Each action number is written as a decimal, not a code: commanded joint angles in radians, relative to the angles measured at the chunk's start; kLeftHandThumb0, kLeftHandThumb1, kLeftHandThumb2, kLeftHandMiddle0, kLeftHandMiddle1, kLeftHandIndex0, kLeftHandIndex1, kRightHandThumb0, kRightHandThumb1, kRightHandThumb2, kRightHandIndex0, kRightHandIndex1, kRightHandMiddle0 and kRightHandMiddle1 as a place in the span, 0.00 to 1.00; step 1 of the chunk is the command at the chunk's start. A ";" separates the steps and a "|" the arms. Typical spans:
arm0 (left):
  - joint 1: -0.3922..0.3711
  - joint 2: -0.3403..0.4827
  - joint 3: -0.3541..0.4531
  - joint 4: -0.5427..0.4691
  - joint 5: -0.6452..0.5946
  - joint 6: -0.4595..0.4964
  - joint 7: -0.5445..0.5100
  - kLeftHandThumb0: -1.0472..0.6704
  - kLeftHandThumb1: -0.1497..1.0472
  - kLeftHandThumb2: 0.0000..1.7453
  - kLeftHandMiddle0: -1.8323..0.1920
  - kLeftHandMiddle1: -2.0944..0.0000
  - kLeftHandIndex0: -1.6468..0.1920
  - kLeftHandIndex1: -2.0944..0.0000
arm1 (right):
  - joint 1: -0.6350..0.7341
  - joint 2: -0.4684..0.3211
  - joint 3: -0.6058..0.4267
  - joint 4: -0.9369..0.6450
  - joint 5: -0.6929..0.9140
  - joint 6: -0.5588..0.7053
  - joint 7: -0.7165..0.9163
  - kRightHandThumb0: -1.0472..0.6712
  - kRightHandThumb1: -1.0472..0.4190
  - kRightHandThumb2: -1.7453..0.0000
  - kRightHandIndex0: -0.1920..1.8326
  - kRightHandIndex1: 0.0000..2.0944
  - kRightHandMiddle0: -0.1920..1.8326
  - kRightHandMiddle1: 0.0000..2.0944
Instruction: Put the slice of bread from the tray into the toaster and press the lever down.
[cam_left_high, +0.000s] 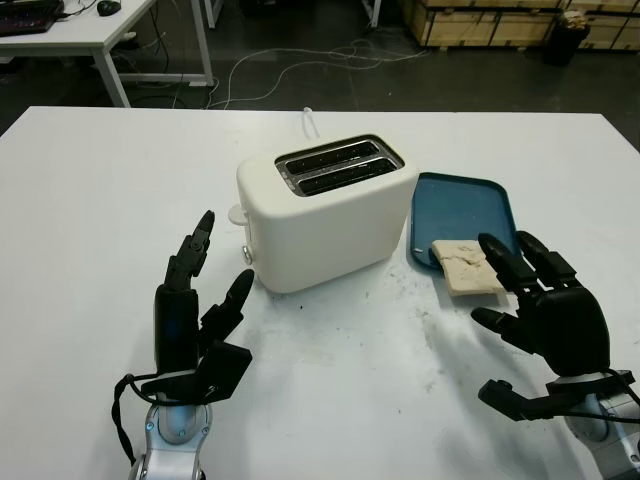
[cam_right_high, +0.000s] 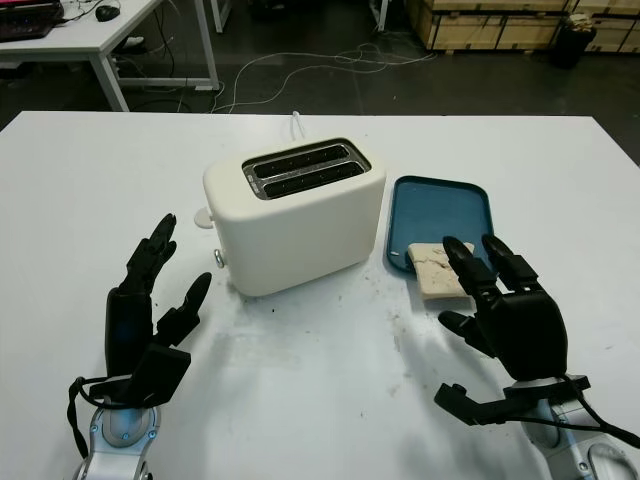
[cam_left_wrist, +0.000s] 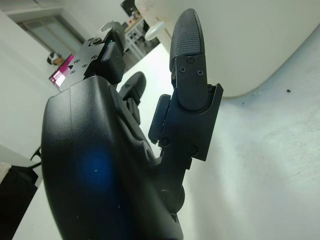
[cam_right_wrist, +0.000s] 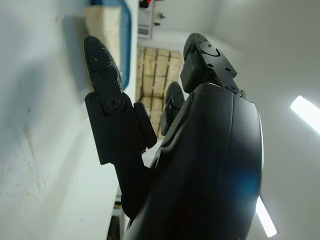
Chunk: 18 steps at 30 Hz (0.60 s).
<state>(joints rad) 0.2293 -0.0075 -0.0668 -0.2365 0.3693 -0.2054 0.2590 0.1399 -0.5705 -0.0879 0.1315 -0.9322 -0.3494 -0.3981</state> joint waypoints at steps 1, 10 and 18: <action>-0.010 0.002 -0.003 -0.008 0.004 0.002 -0.003 0.21 0.89 0.23 0.86 0.67 0.72 0.99 | -0.024 -0.025 0.023 0.017 -0.023 0.035 -0.015 0.36 0.17 1.00 0.20 0.00 0.23 0.00; -0.003 -0.001 -0.006 -0.023 0.016 0.018 -0.002 0.21 0.89 0.23 0.86 0.67 0.72 0.99 | -0.072 -0.077 0.088 0.107 -0.020 0.087 -0.050 0.38 0.15 1.00 0.22 0.00 0.24 0.00; -0.008 0.002 -0.004 -0.011 0.007 0.001 -0.002 0.21 0.89 0.23 0.86 0.67 0.72 0.99 | -0.106 -0.084 0.135 0.177 -0.001 0.083 -0.067 0.38 0.13 0.99 0.22 0.00 0.23 0.00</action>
<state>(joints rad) 0.2278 -0.0080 -0.0683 -0.2430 0.3768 -0.1978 0.2585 0.0459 -0.6425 0.0342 0.2880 -0.9527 -0.2671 -0.4514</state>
